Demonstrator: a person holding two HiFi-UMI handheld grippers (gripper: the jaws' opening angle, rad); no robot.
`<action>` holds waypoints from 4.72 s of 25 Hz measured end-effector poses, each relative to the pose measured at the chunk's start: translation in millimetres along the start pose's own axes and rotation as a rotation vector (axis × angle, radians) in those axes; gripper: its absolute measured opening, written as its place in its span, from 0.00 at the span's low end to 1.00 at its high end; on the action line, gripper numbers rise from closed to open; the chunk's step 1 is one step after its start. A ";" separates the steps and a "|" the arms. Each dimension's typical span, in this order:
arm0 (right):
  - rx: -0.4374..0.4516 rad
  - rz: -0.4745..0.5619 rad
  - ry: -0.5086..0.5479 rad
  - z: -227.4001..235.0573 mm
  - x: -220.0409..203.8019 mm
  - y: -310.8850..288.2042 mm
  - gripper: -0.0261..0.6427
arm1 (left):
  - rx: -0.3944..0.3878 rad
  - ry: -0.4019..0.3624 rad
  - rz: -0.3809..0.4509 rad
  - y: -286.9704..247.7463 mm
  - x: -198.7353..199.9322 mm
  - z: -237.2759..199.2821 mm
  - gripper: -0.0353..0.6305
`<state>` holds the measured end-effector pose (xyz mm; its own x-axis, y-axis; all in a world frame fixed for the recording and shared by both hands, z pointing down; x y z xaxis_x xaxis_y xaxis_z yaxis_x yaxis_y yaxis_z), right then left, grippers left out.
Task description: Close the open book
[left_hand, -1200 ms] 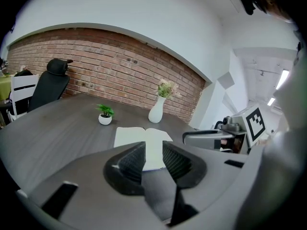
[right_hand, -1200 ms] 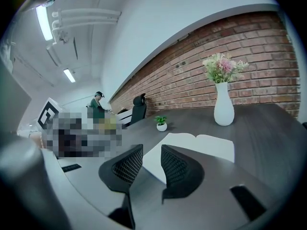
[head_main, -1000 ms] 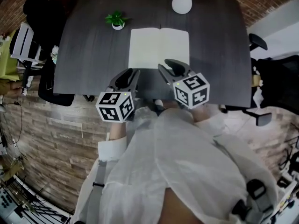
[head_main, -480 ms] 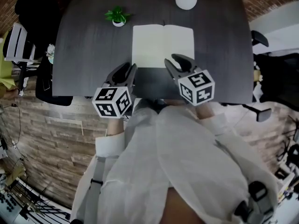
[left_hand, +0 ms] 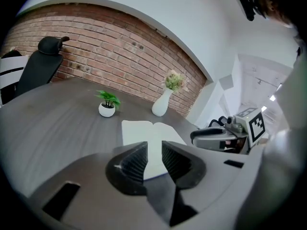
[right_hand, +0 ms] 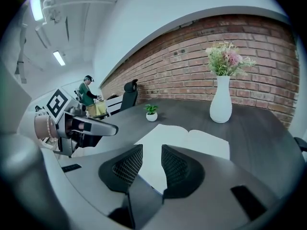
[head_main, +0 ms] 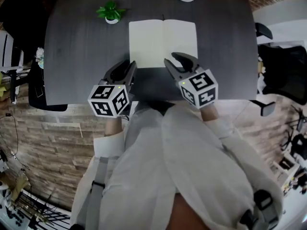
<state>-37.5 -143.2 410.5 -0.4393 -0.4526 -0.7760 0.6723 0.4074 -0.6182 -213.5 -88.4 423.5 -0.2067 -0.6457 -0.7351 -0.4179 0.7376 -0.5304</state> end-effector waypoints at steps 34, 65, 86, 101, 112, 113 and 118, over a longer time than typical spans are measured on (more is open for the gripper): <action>0.061 -0.407 0.645 -32.1 -53.5 -77.8 0.33 | -0.058 0.170 -0.084 -16.1 -57.4 -29.7 0.10; -0.075 -0.311 0.915 -35.4 -61.0 -71.5 0.33 | -0.038 0.133 -0.141 -21.0 -69.7 -22.5 0.10; -0.133 -0.177 0.748 -27.8 -52.9 -58.3 0.33 | -0.048 0.191 -0.170 -35.4 -61.0 -25.4 0.31; -0.161 -0.135 0.720 -18.3 -51.4 -48.7 0.32 | -0.078 0.333 -0.180 -48.4 -56.6 -25.4 0.31; -0.200 -0.120 0.685 -18.0 -44.3 -46.8 0.32 | -0.173 0.467 -0.170 -59.3 -48.5 -19.9 0.31; -0.201 -0.122 0.681 -17.2 -45.1 -47.1 0.32 | -0.181 0.470 -0.167 -59.2 -47.8 -20.1 0.31; -0.204 -0.147 0.654 -13.4 -49.4 -47.1 0.32 | -0.216 0.469 -0.127 -56.0 -42.4 -18.8 0.20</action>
<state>-55.5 -129.3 476.3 -0.8289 0.0299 -0.5586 0.4810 0.5481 -0.6843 -198.0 -106.0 492.3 -0.4955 -0.7826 -0.3768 -0.6279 0.6224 -0.4673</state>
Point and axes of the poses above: the fingertips, and each gripper's own axes: y backward along the fingers, z to its right, x out of its top, the point moved 5 cm from there along y, backward along the fingers, and after that the axes turned 2 degrees about -z, right-handed, at the moved point
